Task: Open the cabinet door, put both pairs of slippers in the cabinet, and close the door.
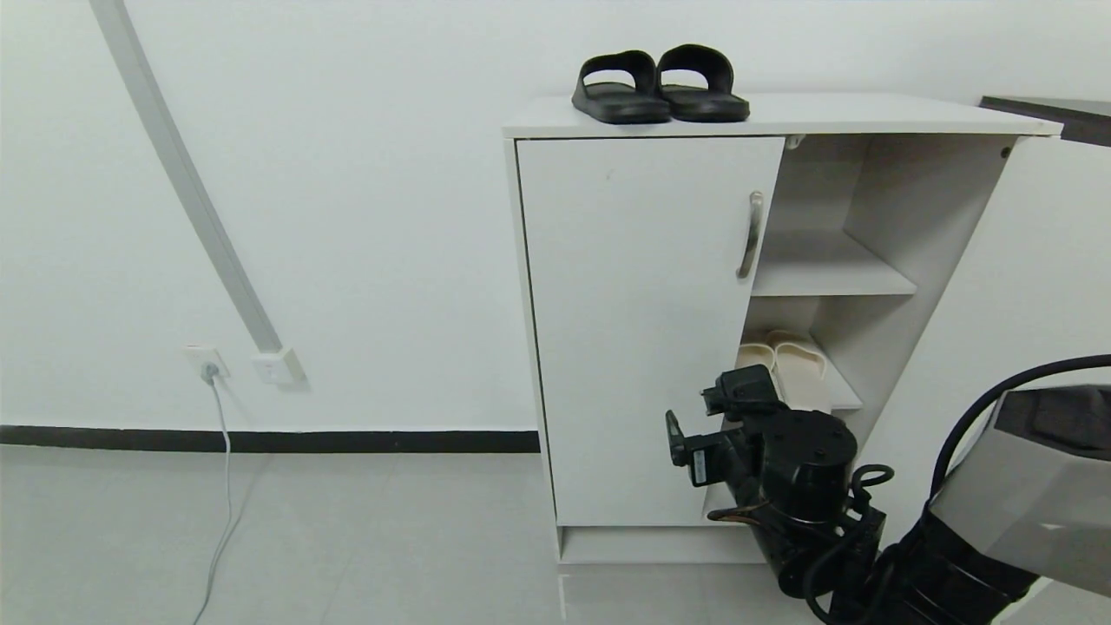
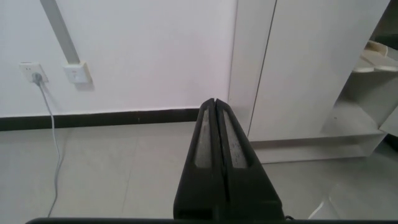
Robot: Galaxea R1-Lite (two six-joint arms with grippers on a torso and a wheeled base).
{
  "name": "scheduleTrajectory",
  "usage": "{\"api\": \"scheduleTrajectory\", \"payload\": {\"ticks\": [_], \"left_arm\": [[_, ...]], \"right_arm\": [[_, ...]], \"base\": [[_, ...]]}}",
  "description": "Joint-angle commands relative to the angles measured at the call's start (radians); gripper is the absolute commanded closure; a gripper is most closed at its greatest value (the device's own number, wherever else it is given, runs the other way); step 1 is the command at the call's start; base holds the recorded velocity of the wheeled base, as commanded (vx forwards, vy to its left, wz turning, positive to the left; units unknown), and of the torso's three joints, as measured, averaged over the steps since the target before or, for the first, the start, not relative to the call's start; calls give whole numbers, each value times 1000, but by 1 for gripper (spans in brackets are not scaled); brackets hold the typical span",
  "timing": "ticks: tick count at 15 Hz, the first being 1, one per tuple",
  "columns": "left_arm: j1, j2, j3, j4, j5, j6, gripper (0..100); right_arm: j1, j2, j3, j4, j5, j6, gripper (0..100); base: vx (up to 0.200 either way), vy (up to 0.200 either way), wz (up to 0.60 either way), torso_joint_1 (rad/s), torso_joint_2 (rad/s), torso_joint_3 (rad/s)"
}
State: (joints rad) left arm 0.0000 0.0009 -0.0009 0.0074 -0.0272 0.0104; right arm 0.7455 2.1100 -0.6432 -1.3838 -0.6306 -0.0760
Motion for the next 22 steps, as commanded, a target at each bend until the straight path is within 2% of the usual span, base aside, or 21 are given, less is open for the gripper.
{"api": "scheduleTrajectory", "payload": {"ticks": [1, 9, 22], "left_arm": [[0, 1, -1, -3, 0, 0, 100], [0, 1, -1, -3, 0, 0, 100], [0, -1, -1, -3, 0, 0, 100]], "right_arm": [[0, 5, 0, 2, 0, -1, 0], [2, 5, 0, 0, 0, -1, 0], [-2, 8, 13, 0, 3, 2, 0]], "base": [[0, 0, 0, 17, -246, -344], [0, 0, 0, 83, -471, -356], [0, 0, 0, 172, -494, -320]]}}
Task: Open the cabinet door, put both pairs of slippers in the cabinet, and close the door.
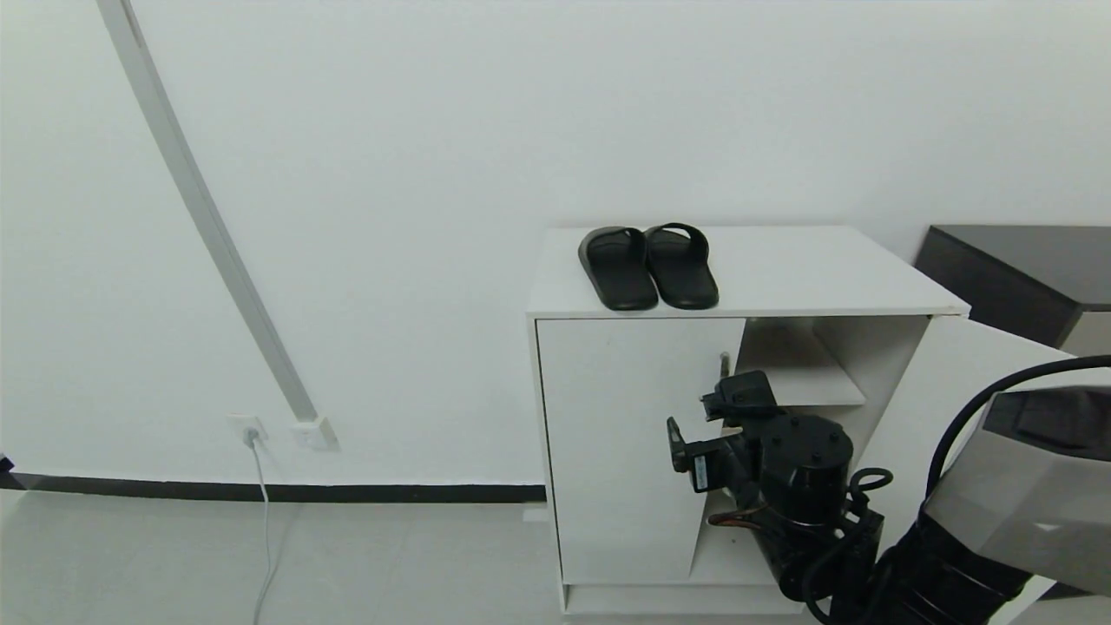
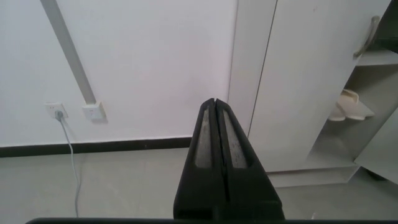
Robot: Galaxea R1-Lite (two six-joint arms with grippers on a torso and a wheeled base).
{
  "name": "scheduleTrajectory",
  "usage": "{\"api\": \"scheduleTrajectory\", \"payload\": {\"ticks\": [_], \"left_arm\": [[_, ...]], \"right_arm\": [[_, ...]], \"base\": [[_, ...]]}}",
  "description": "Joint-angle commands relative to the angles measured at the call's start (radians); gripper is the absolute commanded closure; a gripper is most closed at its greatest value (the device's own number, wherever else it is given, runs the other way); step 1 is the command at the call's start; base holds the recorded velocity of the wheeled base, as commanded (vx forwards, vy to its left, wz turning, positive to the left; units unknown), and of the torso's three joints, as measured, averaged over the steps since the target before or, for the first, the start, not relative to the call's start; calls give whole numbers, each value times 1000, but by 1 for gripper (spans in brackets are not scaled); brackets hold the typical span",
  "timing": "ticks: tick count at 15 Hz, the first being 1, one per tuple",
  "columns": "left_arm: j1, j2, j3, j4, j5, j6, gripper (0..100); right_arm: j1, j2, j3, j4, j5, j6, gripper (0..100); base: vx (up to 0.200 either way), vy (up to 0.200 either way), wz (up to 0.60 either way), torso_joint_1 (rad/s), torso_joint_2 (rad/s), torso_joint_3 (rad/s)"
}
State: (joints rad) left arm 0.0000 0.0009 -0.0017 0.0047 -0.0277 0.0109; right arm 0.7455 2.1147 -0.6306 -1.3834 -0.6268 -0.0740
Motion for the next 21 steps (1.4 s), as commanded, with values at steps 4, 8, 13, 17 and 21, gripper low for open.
{"api": "scheduleTrajectory", "payload": {"ticks": [4, 8, 13, 17, 21], "left_arm": [[0, 1, 0, 0, 0, 0, 100], [0, 1, 0, 0, 0, 0, 100], [0, 1, 2, 0, 0, 9, 100], [0, 1, 2, 0, 0, 8, 100], [0, 1, 2, 0, 0, 4, 100]], "right_arm": [[0, 5, 5, 0, -1, 0, 0], [0, 5, 5, 0, -1, 2, 0], [2, 10, 6, 1, 2, -3, 0], [-3, 27, -81, 46, 87, -20, 0], [-29, -36, -362, 426, 87, 37, 0]], "base": [[0, 0, 0, 229, -554, -325], [0, 0, 0, 257, -589, -333], [0, 0, 0, 220, -471, -261], [0, 0, 0, 33, -76, -37], [0, 0, 0, 0, 0, 0]]}}
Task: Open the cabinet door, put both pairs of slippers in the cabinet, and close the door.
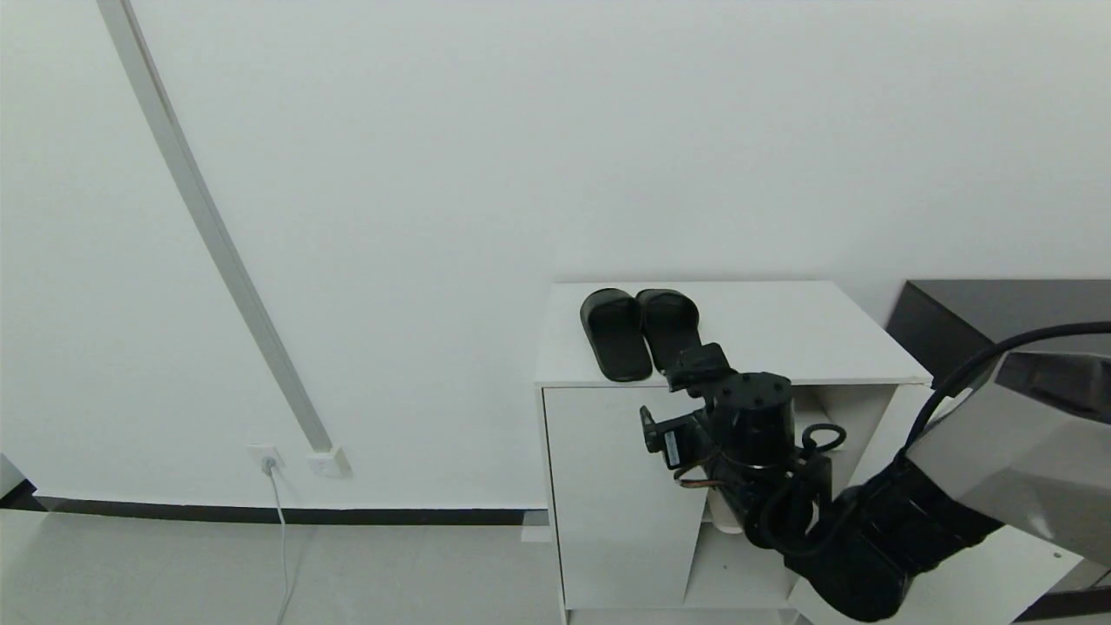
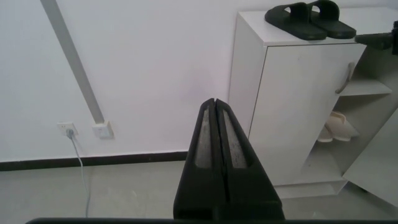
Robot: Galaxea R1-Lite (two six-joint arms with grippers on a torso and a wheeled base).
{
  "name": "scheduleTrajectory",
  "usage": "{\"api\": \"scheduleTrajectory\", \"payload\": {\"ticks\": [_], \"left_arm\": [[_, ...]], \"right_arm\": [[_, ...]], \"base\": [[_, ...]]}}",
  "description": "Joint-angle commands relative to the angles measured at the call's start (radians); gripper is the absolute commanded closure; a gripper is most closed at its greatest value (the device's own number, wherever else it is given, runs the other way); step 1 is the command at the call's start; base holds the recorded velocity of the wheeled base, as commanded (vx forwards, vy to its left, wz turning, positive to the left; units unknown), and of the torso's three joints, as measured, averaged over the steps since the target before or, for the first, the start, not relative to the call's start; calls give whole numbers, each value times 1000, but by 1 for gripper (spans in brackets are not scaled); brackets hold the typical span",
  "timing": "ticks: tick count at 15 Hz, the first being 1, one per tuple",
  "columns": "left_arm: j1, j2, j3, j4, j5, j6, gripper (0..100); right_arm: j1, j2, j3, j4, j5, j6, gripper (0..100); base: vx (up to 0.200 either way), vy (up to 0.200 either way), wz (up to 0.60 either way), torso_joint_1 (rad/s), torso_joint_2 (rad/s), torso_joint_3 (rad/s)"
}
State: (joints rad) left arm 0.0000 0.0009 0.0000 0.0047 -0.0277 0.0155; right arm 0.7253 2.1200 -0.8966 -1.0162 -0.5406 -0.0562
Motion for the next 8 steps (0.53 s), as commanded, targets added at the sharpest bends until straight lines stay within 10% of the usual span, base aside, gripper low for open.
{"api": "scheduleTrajectory", "payload": {"ticks": [1, 8], "left_arm": [[0, 1, 0, 0, 0, 0, 100], [0, 1, -2, 0, 0, -2, 100]], "right_arm": [[-6, -64, -209, 251, 1, 90, 0], [11, -77, -458, 662, -4, 283, 0]], "base": [[0, 0, 0, 0, 0, 0], [29, 0, 0, 1, 1, 1]]}}
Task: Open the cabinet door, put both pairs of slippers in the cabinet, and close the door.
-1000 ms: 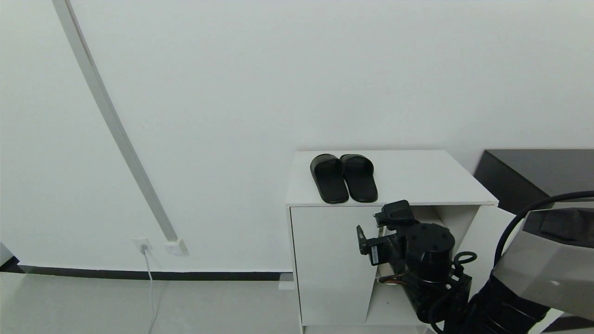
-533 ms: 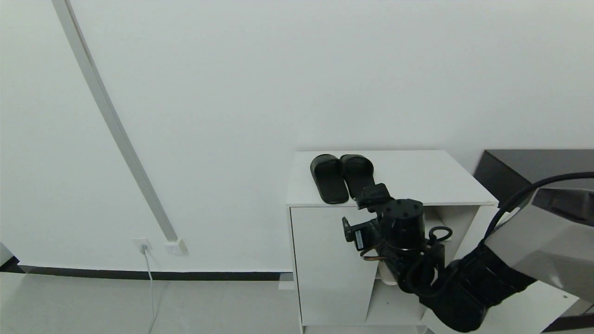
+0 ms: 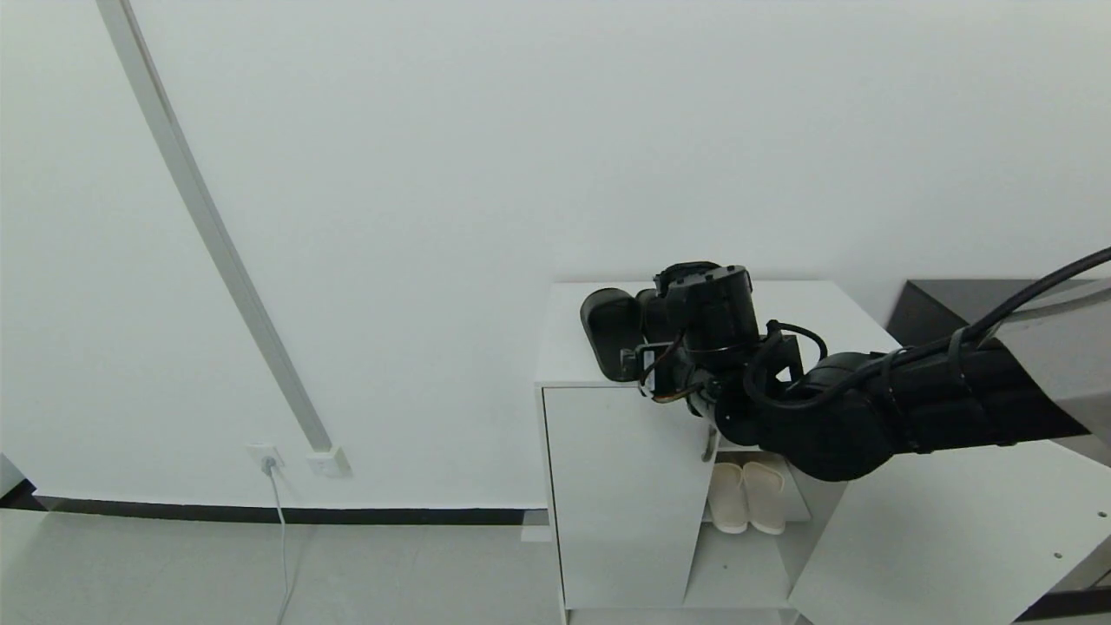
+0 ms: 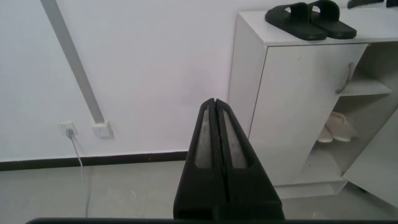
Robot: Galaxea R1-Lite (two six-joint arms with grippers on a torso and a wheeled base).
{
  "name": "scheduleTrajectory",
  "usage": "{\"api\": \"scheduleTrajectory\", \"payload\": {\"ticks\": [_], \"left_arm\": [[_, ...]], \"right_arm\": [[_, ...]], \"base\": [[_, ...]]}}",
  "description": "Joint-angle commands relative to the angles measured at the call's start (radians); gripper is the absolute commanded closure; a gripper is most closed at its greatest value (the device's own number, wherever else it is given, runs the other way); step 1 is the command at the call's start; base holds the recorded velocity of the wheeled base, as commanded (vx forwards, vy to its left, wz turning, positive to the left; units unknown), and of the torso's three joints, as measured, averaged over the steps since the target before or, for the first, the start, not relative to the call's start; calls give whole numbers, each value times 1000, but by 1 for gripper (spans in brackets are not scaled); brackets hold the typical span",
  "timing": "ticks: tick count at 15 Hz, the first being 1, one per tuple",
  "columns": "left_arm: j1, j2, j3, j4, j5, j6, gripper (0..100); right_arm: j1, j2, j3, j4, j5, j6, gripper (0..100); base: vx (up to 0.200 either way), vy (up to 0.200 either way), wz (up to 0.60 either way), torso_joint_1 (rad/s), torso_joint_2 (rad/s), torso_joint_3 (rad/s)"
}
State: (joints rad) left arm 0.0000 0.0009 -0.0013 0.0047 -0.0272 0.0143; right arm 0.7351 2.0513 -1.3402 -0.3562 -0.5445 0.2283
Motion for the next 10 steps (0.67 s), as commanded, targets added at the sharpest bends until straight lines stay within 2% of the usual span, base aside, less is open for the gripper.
{"api": "scheduleTrajectory", "payload": {"ticks": [1, 8, 10], "left_arm": [[0, 1, 0, 0, 0, 0, 100], [0, 1, 0, 0, 0, -2, 100], [0, 1, 0, 0, 0, -4, 100]], "right_arm": [[1, -3, -11, 2, 0, 5, 0], [3, 53, 69, -14, 0, 85, 0], [1, 82, 87, -81, 0, 82, 0]], "base": [[200, 0, 0, -2, -12, -2], [200, 0, 0, 3, 0, 0], [200, 0, 0, 5, 2, 2]]}}
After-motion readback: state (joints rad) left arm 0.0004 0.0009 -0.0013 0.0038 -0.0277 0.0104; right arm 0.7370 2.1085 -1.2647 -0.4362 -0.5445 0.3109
